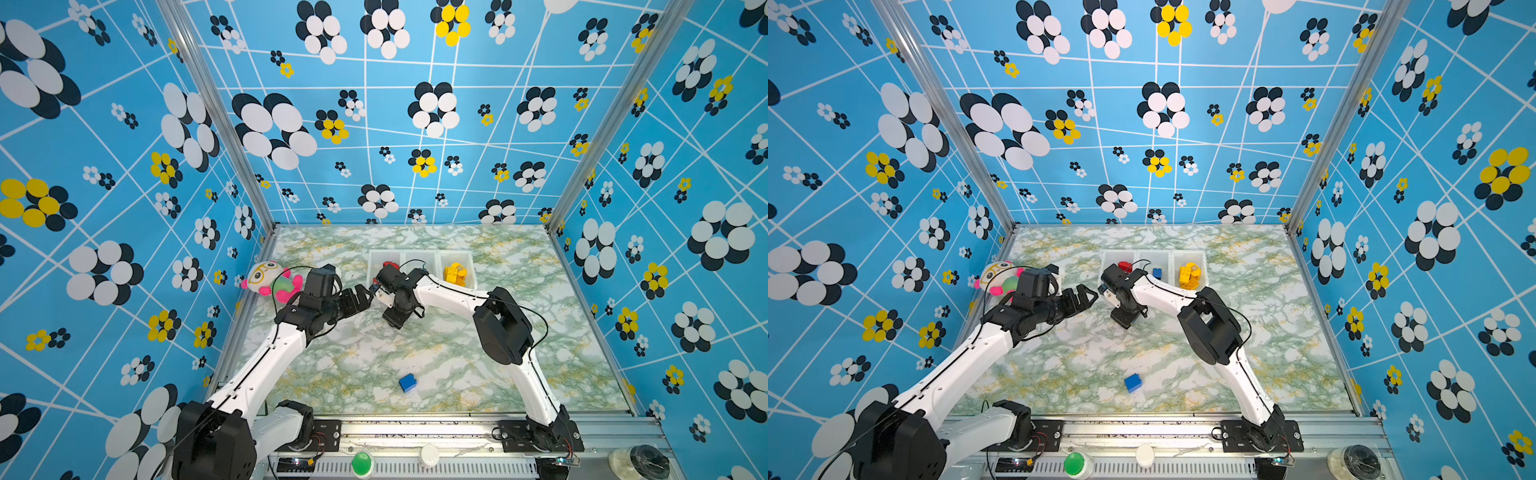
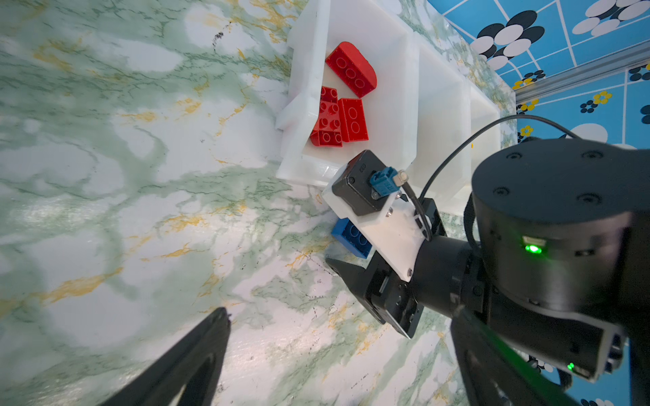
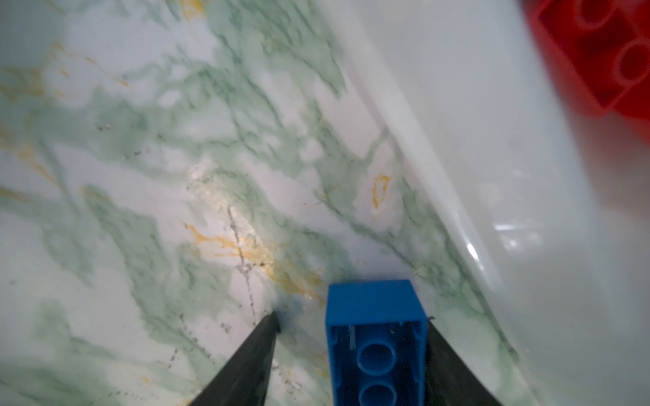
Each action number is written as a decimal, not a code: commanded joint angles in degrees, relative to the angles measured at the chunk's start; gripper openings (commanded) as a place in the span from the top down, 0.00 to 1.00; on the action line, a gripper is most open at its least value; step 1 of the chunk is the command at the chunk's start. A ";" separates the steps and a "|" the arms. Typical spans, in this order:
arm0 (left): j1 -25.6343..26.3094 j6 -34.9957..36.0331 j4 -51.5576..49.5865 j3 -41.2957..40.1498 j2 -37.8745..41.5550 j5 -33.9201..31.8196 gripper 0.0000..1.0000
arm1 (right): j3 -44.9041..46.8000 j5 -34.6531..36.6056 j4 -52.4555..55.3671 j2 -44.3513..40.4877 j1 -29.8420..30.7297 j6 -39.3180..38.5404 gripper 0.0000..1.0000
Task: Sort the legos into containers by color
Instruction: Pick up the lego from the center of the table.
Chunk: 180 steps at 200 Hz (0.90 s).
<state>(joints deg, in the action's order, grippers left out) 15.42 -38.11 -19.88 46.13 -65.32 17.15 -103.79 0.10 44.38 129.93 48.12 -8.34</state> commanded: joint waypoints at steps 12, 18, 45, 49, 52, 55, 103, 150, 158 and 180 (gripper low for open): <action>-0.50 0.54 -1.47 -0.32 1.46 0.63 0.01 | -0.94 1.74 0.74 0.34 0.66 0.50 0.50; -0.50 0.58 -1.41 -0.34 1.51 0.70 0.01 | -0.79 1.88 0.59 0.14 0.66 0.68 0.53; -0.51 0.55 -1.46 -0.34 1.60 0.70 0.01 | -0.60 2.74 0.38 -0.25 0.75 1.35 0.64; -0.48 0.49 -1.48 -0.34 1.60 0.70 0.01 | -0.60 2.95 0.37 -0.29 0.75 1.46 0.65; -0.53 0.48 -1.46 -0.34 1.58 0.70 0.01 | -0.60 3.09 0.37 -0.29 0.75 1.57 0.67; -0.49 0.47 -1.45 -0.34 1.60 0.70 0.01 | -0.49 3.22 0.42 -0.32 0.68 1.63 0.68; -0.51 0.45 -1.48 -0.65 2.01 0.70 0.01 | 2.27 3.93 -0.97 -3.76 0.83 3.88 0.80; -0.55 -0.02 -0.69 -1.30 1.88 1.00 0.01 | 8.26 5.57 -4.36 -11.71 0.83 8.14 0.81; -0.51 -0.02 -0.64 -1.29 1.82 1.05 0.01 | 8.83 5.71 -4.71 -12.64 0.84 8.73 0.81; -0.52 0.09 -0.60 -1.13 1.61 1.26 0.01 | 8.98 7.02 -4.46 -14.55 0.75 9.89 0.81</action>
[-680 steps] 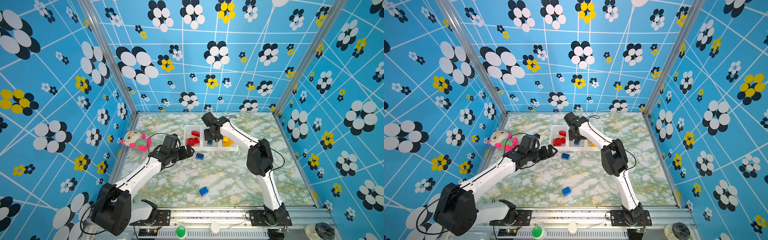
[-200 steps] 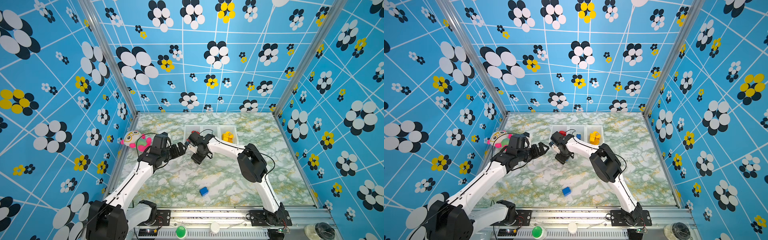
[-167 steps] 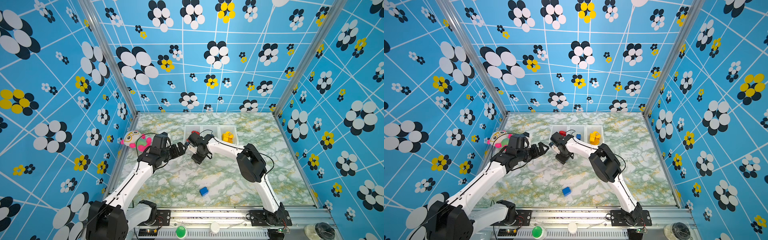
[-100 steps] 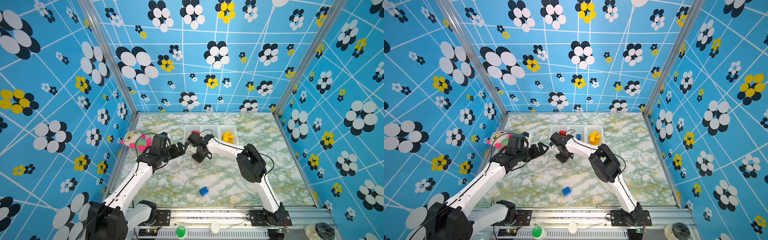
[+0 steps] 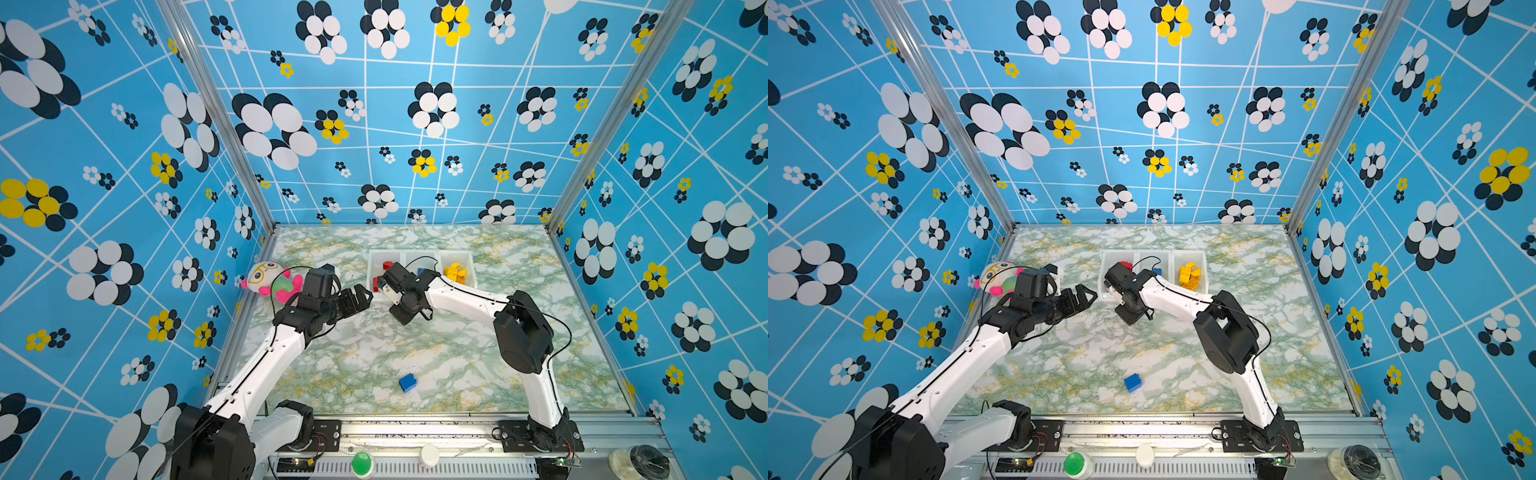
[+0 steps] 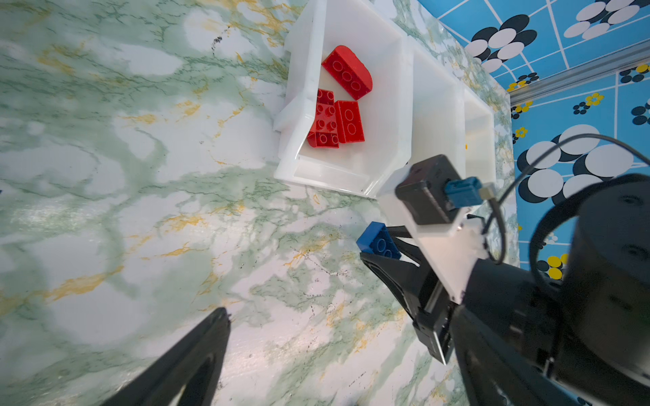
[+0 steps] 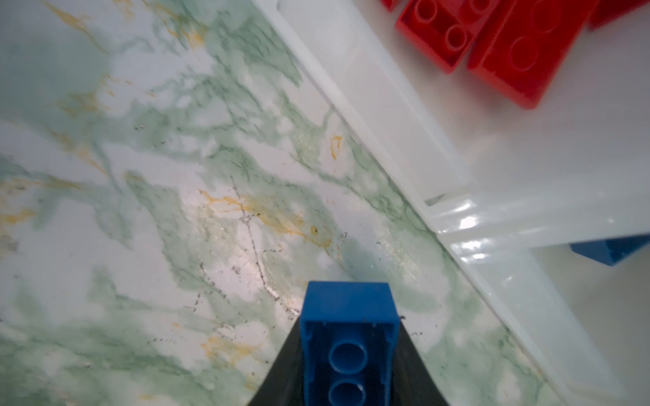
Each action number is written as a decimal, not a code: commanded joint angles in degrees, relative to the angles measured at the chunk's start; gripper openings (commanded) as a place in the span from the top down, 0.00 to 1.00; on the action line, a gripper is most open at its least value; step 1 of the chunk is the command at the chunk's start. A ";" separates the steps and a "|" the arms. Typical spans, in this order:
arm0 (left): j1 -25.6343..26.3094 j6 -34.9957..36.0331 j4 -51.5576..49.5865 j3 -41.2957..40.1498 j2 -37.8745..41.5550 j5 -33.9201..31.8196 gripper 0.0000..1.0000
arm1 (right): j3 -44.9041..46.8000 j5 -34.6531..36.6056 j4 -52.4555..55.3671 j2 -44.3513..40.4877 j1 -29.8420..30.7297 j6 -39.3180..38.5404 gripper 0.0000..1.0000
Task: Sort the legos into containers by color
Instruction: Pick up the lego from the center of the table, then place the lego in the container.
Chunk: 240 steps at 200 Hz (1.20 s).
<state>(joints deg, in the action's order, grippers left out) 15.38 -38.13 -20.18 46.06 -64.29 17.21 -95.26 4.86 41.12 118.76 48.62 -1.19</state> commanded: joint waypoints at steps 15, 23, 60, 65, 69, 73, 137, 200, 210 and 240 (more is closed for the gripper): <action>-0.45 0.15 -0.07 -1.02 0.34 1.24 0.01 | -0.13 3.40 -0.66 -4.18 0.16 3.17 0.81; -0.50 -0.01 -0.04 -0.98 0.27 1.24 0.01 | -0.64 4.06 -0.26 -4.50 -0.03 3.51 0.80; -0.51 -0.11 0.33 -0.84 -0.07 1.46 0.01 | -3.65 6.44 1.45 -5.12 -2.34 6.00 0.80; -0.46 -0.13 0.39 -0.89 -0.16 1.51 0.01 | -4.05 6.53 1.59 -5.05 -2.74 6.35 0.80; -0.49 -0.12 0.43 -0.93 -0.19 1.51 0.01 | -4.34 6.65 1.67 -5.01 -3.07 6.72 0.80; -0.52 -0.19 0.49 -0.89 -0.22 1.59 0.01 | -4.67 6.80 1.74 -4.96 -3.51 7.00 0.80; -0.46 -0.48 1.10 -0.80 -1.18 2.12 0.01 | -12.01 8.23 4.21 0.36 -9.79 14.40 0.79; -0.15 -0.55 1.82 -0.71 -2.53 2.61 0.01 | -23.48 4.07 7.14 11.60 -13.17 21.17 0.79; -0.11 -0.52 1.84 -0.71 -2.60 2.58 0.01 | -24.90 3.39 7.17 13.08 -13.65 22.17 0.79; 0.08 -0.38 1.89 -0.97 -2.55 2.50 0.01 | -29.35 1.82 7.95 17.24 -14.43 23.82 0.79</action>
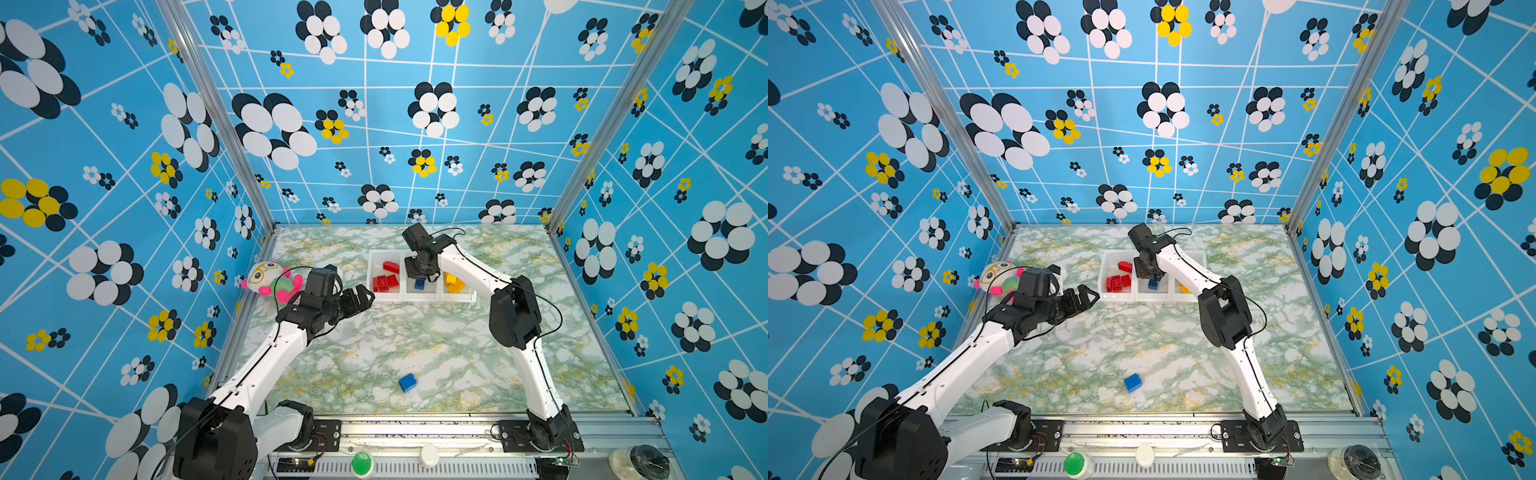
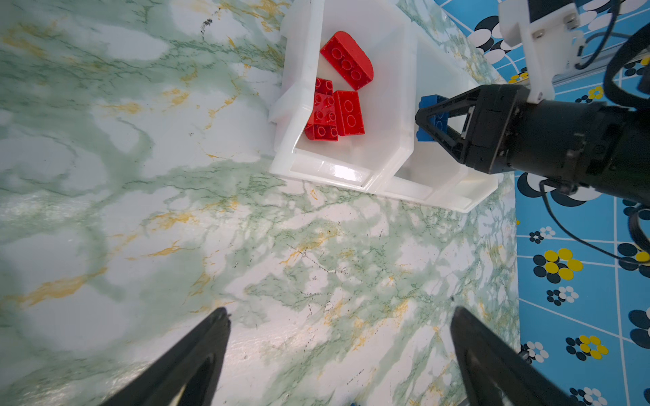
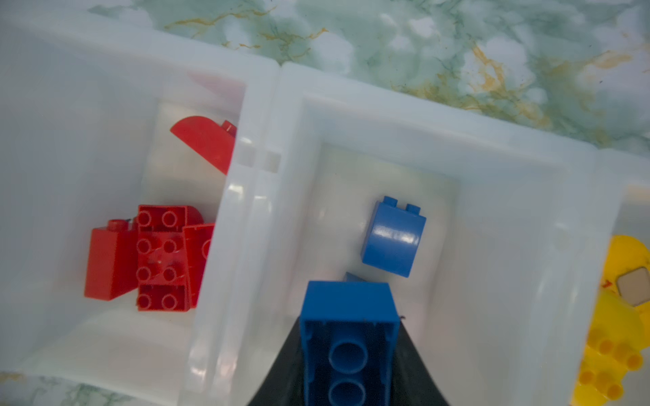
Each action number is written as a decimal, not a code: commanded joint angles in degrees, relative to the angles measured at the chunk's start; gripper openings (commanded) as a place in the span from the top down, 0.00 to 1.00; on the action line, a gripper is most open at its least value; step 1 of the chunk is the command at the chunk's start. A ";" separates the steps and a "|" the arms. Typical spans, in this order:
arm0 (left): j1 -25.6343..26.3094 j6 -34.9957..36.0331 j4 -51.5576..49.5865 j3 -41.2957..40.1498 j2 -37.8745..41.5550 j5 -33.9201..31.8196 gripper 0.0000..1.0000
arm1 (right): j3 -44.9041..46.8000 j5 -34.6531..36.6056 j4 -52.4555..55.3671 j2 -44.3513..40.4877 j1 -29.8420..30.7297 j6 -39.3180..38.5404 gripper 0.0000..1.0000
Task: Sort the legos into containers by color
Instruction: Place the lego in the container.
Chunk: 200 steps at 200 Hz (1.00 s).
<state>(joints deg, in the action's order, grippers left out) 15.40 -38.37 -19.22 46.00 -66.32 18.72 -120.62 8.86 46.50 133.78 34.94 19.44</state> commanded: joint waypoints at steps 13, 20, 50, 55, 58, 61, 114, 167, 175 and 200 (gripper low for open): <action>0.15 -0.07 1.00 -1.08 -0.55 0.97 0.01 | -5.55 -2.51 3.00 3.51 -0.89 3.40 0.79; 0.11 -0.11 0.97 -1.24 -0.53 0.97 0.01 | -6.25 -2.66 3.19 4.00 -0.84 3.41 0.78; 0.14 -0.20 1.11 -1.52 -0.41 0.92 0.01 | -7.63 -2.73 3.91 5.27 -0.96 3.87 0.67; 0.12 -0.13 1.16 -1.53 -0.42 0.96 0.01 | -7.70 -2.74 3.87 5.34 -0.93 3.87 0.64; 0.11 -0.16 1.17 -1.53 -0.39 0.97 0.01 | -7.68 -2.71 3.86 5.35 -0.95 3.94 0.62; 0.11 -0.17 1.12 -1.53 -0.43 0.90 0.01 | -7.62 -2.71 3.89 5.36 -0.93 3.98 0.61; 0.30 -0.34 1.25 -1.44 -0.23 0.88 0.01 | -7.61 -2.37 4.51 4.59 -1.04 3.59 0.51; 0.62 -0.46 1.15 -1.52 -0.04 0.66 0.01 | -4.81 -2.63 4.15 1.72 -1.05 3.32 0.48; 0.65 -0.46 1.09 -1.52 -0.08 0.62 0.01 | -3.68 -2.75 3.87 0.94 -1.06 3.38 0.47; 0.77 -0.28 1.04 -1.61 -0.08 0.44 0.01 | 0.87 -3.13 1.89 -2.55 -1.05 3.20 0.41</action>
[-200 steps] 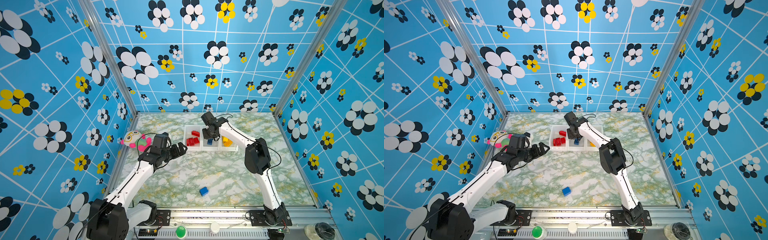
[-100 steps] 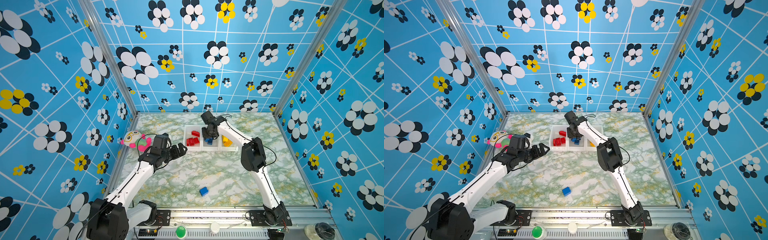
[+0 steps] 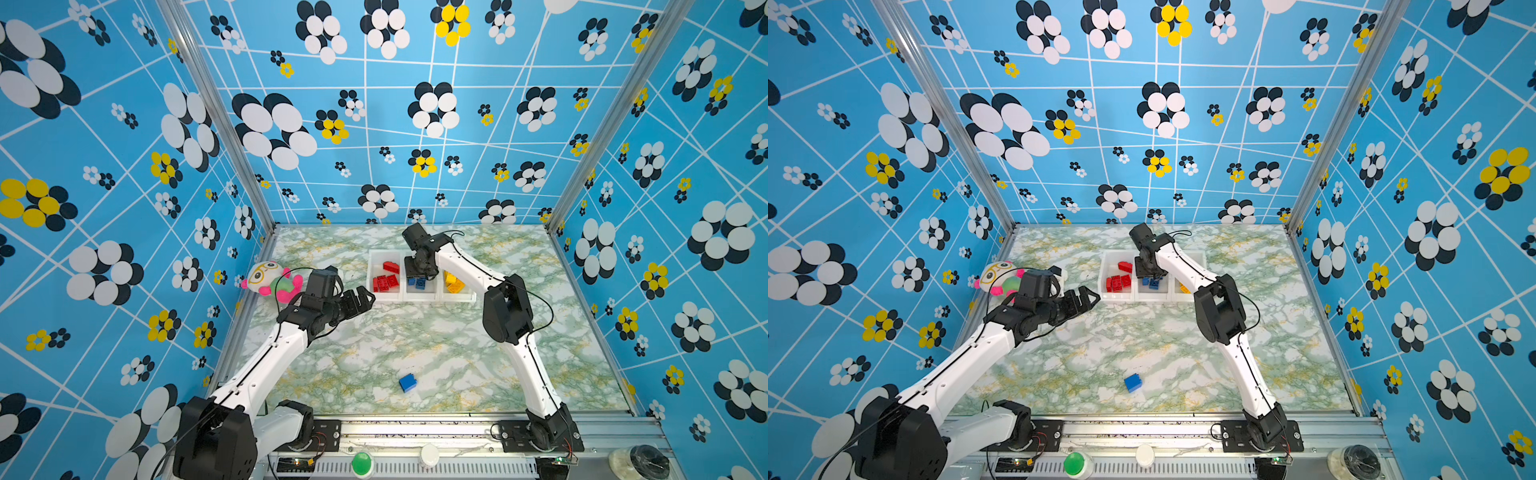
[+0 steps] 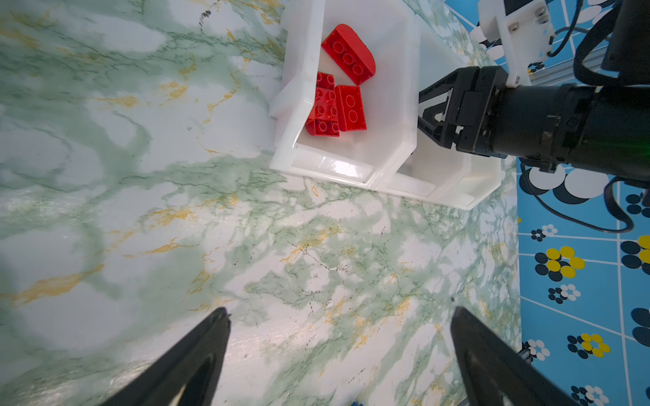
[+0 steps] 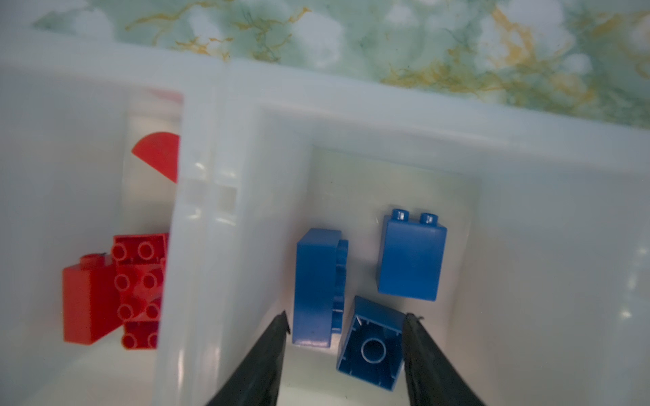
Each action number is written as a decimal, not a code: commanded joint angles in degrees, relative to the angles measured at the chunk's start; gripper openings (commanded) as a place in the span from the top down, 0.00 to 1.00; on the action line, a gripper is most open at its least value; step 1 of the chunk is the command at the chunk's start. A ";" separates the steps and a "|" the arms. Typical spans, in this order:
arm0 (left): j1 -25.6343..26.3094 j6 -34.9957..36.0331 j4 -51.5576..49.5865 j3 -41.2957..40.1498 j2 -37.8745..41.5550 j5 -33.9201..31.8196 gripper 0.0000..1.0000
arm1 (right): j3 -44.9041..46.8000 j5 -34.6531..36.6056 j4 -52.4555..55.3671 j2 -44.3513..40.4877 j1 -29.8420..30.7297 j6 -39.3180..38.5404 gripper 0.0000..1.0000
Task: Sort the legos into containers by color
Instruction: Place the lego in the container, then pick up the lego from the bottom-center of the table.
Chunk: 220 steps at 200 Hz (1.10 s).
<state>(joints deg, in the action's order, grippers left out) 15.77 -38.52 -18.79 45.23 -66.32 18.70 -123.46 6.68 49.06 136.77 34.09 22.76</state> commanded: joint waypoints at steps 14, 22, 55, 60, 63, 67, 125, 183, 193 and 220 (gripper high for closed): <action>0.38 -0.07 0.68 -0.85 -0.16 0.37 0.01 | 6.23 -1.26 -1.90 -7.70 -0.21 -0.21 0.38; 0.40 -0.10 0.68 -0.85 -0.21 0.37 0.01 | 7.33 -1.47 -2.23 -8.83 -0.24 -0.21 0.36; 0.57 0.00 0.68 -0.89 -0.22 0.13 0.01 | 12.61 -2.76 -3.03 -14.10 -0.02 -0.17 0.33; 0.62 -0.02 0.64 -0.93 -0.21 0.04 0.01 | 13.71 -2.90 -3.32 -15.08 0.01 -0.13 0.32; 0.58 0.03 0.60 -0.93 -0.21 0.00 0.01 | 14.46 -2.95 -3.43 -15.52 0.08 -0.07 0.32; 0.61 0.06 0.51 -0.94 -0.14 -0.05 0.01 | 15.37 -3.03 -3.72 -16.29 0.09 0.02 0.31; 0.63 0.29 0.15 -1.38 0.41 -0.42 0.01 | 30.10 -3.12 -7.03 -27.14 3.01 0.92 0.24; 0.67 0.32 -0.09 -1.65 0.81 -0.67 0.01 | 41.88 -3.04 -9.72 -34.94 9.04 5.14 0.19; 0.74 0.39 -0.20 -1.64 1.00 -0.76 0.01 | 44.07 -3.12 -10.67 -36.44 10.10 6.16 0.18; 0.67 0.64 -0.46 -2.07 1.57 -0.99 0.01 | 48.43 -3.08 -11.84 -39.46 13.10 8.54 0.15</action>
<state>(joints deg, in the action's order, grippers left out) 16.21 -38.48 -18.85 44.34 -66.19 18.44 -77.84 3.86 39.09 100.77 45.08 27.94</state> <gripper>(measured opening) 0.992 0.841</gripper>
